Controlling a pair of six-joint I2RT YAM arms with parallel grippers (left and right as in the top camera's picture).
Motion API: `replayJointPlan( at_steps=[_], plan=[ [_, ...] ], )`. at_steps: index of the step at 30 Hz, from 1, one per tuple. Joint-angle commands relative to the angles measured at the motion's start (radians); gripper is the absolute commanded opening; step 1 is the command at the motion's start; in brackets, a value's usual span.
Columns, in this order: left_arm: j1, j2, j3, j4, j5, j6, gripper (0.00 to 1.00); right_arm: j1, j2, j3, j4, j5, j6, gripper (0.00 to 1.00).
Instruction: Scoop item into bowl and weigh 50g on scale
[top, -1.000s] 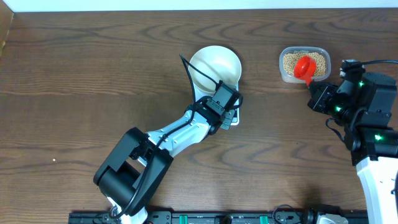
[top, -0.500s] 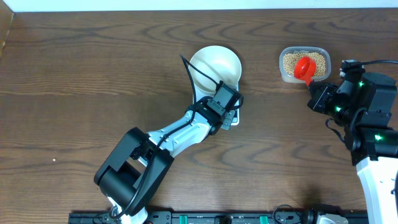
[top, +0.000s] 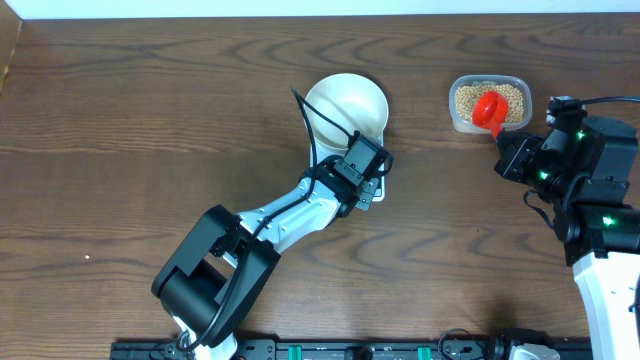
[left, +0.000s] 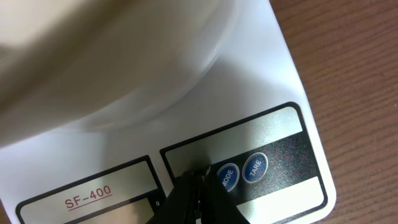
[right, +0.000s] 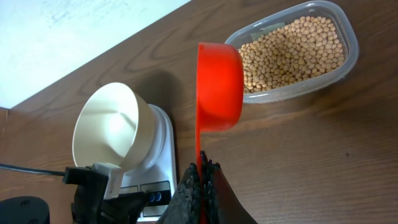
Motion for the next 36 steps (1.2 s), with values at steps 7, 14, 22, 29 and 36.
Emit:
replayJointPlan(
  at_steps=[7,14,22,29,36],
  plan=[
    [0.002,0.058,-0.019,-0.032,-0.051,0.008,0.08,-0.006,0.0,0.014,-0.004,0.004,-0.017,0.01],
    [0.002,0.058,-0.019,-0.036,-0.099,-0.003,0.07,-0.006,0.0,0.014,-0.004,0.005,-0.017,0.01],
    [0.002,0.076,-0.019,-0.035,-0.1,-0.003,0.07,-0.006,0.0,0.014,-0.004,0.005,-0.017,0.01],
    [0.002,0.093,-0.018,-0.035,-0.099,-0.003,0.07,-0.006,0.0,0.014,-0.004,0.005,-0.017,0.01],
    [-0.014,0.093,-0.018,-0.036,-0.083,-0.002,0.07,-0.006,0.0,0.014,-0.003,0.013,-0.017,0.01]
  ],
)
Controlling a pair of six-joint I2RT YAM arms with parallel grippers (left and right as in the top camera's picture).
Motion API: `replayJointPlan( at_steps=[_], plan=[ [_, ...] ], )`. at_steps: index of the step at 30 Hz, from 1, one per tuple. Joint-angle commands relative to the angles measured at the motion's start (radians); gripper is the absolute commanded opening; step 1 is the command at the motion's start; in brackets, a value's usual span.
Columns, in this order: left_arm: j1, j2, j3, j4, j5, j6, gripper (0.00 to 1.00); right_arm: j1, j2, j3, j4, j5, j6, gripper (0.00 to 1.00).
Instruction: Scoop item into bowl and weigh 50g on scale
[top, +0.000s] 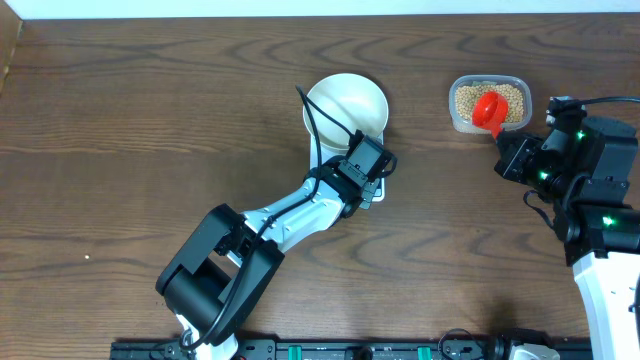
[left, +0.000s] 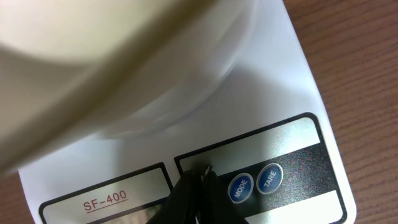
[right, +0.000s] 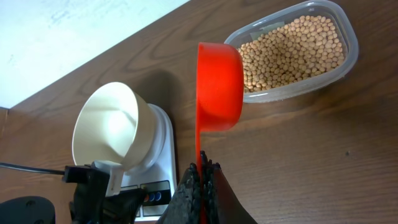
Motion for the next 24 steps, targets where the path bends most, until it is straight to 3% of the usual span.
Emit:
replayJointPlan(
  at_steps=[1,24],
  plan=[
    [-0.005,0.076,-0.033,-0.029,0.002,-0.002,0.07,-0.006,0.0,0.014,-0.001,0.013,-0.016,0.01],
    [-0.036,0.077,-0.033,-0.035,-0.035,0.002,0.07,-0.006,0.0,0.014,-0.002,0.015,-0.016,0.01]
  ],
)
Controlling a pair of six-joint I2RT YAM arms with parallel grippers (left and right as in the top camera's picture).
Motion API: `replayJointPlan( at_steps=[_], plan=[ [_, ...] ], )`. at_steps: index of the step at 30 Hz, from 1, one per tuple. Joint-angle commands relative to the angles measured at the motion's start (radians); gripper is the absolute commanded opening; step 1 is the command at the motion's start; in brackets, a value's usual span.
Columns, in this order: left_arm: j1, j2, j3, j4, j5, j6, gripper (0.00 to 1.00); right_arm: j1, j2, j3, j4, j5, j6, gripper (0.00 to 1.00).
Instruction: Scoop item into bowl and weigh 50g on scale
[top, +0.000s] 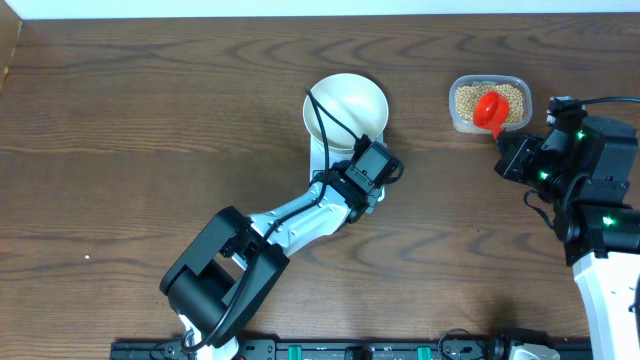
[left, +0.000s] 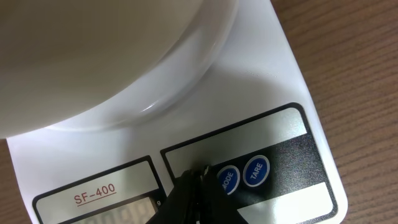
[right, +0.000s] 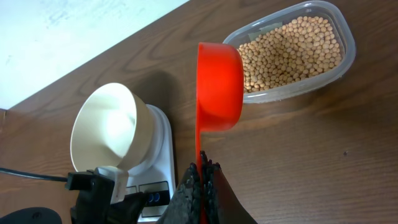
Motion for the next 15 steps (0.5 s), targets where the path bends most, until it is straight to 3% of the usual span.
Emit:
replayJointPlan(
  at_steps=[1,15],
  plan=[
    [0.002,0.071,-0.034,-0.027,-0.008,0.001,0.07,-0.006,0.0,0.014,-0.002,0.009,-0.016,0.01],
    [0.002,0.087,-0.034,-0.027,-0.019,0.001,0.07,-0.006,0.0,0.014,-0.006,0.009,-0.016,0.01]
  ],
)
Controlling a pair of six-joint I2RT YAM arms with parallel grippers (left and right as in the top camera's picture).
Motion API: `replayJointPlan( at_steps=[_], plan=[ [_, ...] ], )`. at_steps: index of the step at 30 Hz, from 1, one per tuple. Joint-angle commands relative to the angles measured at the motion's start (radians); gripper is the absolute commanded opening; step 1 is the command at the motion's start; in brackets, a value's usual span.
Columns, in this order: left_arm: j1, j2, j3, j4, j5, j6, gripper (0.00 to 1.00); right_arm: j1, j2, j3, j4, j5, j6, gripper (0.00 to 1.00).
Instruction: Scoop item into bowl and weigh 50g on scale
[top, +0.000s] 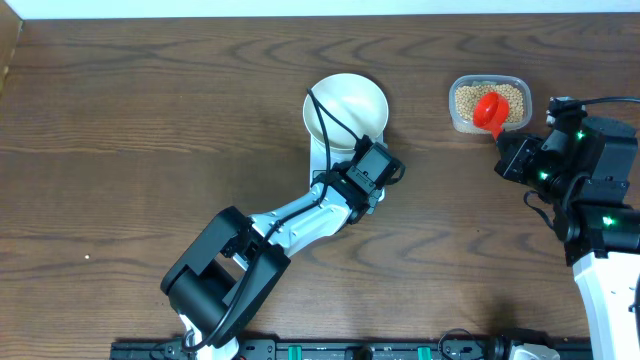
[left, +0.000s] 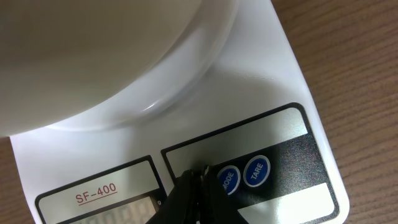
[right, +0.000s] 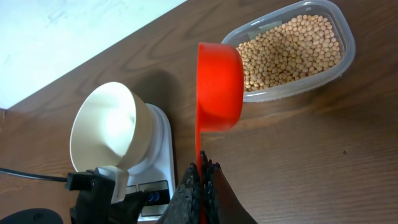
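Observation:
A cream bowl (top: 346, 108) stands on the white scale (left: 273, 93); no beans show in the bowl (right: 106, 127). My left gripper (left: 200, 171) is shut, its tip over the scale's front panel just left of the blue MODE button (left: 227, 178), with the TARE button (left: 257, 170) beside that. My right gripper (right: 201, 167) is shut on the handle of the red scoop (right: 221, 87). The scoop is held on its side at the near edge of the clear tub of beans (right: 292, 50). No beans show in the scoop (top: 489, 108).
The left arm (top: 290, 215) lies across the table from the front towards the scale. The right arm (top: 590, 190) fills the right edge. The tub (top: 465, 100) sits at the back right, a hand's width from the bowl.
My left gripper stayed shut over the scale's panel: first next to the MODE button, then a little further left of it, then back beside it, where it is now. The right gripper held the red scoop at the bean tub throughout without moving.

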Motion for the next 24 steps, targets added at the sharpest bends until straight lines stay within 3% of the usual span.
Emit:
replayJointPlan(
  at_steps=[1,24],
  plan=[
    [0.007,0.09,-0.034,-0.029,0.003,0.001,0.07,-0.006,0.0,0.014,-0.002,0.009,-0.016,0.01],
    [0.008,0.101,-0.034,-0.085,-0.082,-0.051,0.07,-0.006,0.0,0.014,-0.019,0.009,-0.016,0.01]
  ],
)
